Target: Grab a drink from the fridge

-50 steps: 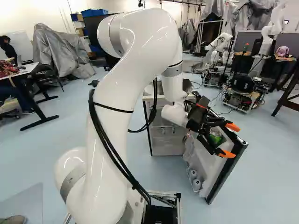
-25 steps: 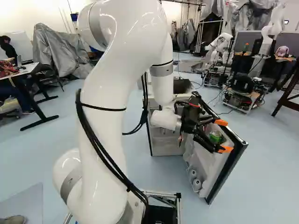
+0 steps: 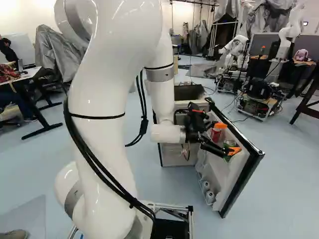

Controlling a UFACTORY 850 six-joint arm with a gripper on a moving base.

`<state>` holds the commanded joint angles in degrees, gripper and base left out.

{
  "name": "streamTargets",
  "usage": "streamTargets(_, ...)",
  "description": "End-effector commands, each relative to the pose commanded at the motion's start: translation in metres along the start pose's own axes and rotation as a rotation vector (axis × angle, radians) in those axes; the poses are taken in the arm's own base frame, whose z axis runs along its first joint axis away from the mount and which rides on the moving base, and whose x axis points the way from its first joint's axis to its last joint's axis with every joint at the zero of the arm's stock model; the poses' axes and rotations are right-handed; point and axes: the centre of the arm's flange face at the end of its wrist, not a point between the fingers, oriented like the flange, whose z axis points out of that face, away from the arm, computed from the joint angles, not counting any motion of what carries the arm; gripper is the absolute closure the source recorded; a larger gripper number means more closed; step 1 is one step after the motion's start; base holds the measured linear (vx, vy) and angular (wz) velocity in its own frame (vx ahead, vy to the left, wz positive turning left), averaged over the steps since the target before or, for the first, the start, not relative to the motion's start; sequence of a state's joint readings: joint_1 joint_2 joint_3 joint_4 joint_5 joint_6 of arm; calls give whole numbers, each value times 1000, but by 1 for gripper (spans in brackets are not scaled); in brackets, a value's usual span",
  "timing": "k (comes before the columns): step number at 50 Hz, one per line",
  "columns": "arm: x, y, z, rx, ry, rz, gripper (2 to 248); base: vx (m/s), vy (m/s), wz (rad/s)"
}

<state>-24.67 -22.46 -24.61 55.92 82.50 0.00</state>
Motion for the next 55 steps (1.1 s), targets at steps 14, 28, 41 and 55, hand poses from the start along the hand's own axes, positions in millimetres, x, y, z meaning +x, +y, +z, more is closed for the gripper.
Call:
streamTargets(14,0,9,-30,176,-18,-45,3,0,0,0)
streamTargets(28,0,19,-59,351,-34,-83,3,0,0,0)
streamTargets(41,0,27,-83,507,-47,-111,3,0,0,0)
streamTargets(55,-1,24,-98,663,-54,-132,3,0,0,0)
